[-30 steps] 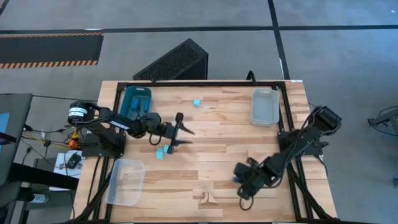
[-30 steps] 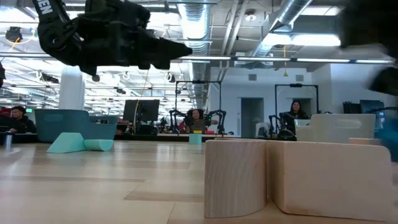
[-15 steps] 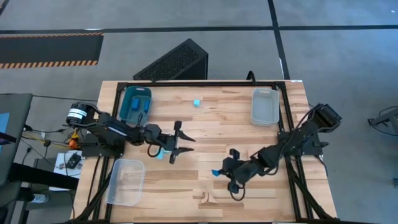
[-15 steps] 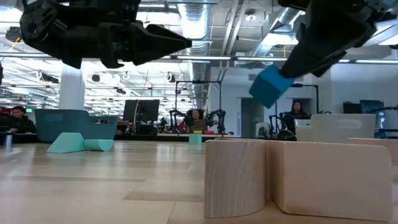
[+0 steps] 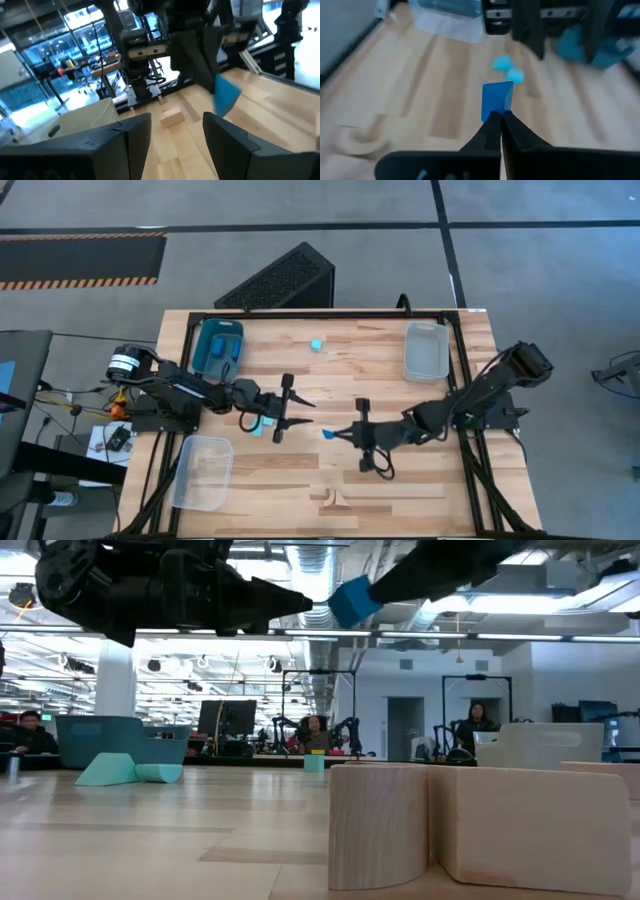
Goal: Sort & place blocks by color
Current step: Put the blue block into the blue bin
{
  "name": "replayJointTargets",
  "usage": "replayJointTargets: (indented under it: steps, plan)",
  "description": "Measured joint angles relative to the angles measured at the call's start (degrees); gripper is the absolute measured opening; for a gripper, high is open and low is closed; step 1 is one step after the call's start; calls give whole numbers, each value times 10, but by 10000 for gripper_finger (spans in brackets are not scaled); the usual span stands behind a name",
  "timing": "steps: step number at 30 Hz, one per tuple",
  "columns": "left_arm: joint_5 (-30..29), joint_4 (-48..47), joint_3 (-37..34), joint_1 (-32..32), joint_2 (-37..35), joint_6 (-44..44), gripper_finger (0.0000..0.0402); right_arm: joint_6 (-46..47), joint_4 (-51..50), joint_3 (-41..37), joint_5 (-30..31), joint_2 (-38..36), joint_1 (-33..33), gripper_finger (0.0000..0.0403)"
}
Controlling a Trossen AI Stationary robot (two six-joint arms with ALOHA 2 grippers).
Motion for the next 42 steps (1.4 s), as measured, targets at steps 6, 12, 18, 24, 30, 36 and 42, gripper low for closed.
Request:
replayJointTargets:
  steps: [6, 12, 18, 24, 30, 36, 42]
  plan:
    - [17, -3, 0, -2, 0, 17, 171, -88, 66, 0, -19, 0, -34, 10]
    - [25, -2, 0, -1, 0, 11, 171, -95, 83, 0, -49, 0, -62, 10]
    - [21, -3, 18, -1, 2, -48, 179, -99, 109, 0, -48, 0, -75, 10]
    - [-5, -21, 47, -1, 4, -58, 212, -99, 120, 0, -46, 0, -84, 10]
    - [-54, -65, 61, -2, 4, -68, 177, -99, 121, 0, -40, 0, -84, 10]
    - [-55, -68, 61, 12, 4, -65, 59, -96, 120, 0, 16, 0, -84, 16]
    - [-58, -77, 62, 28, 1, -88, 51, -82, 114, 0, 75, 0, -84, 57]
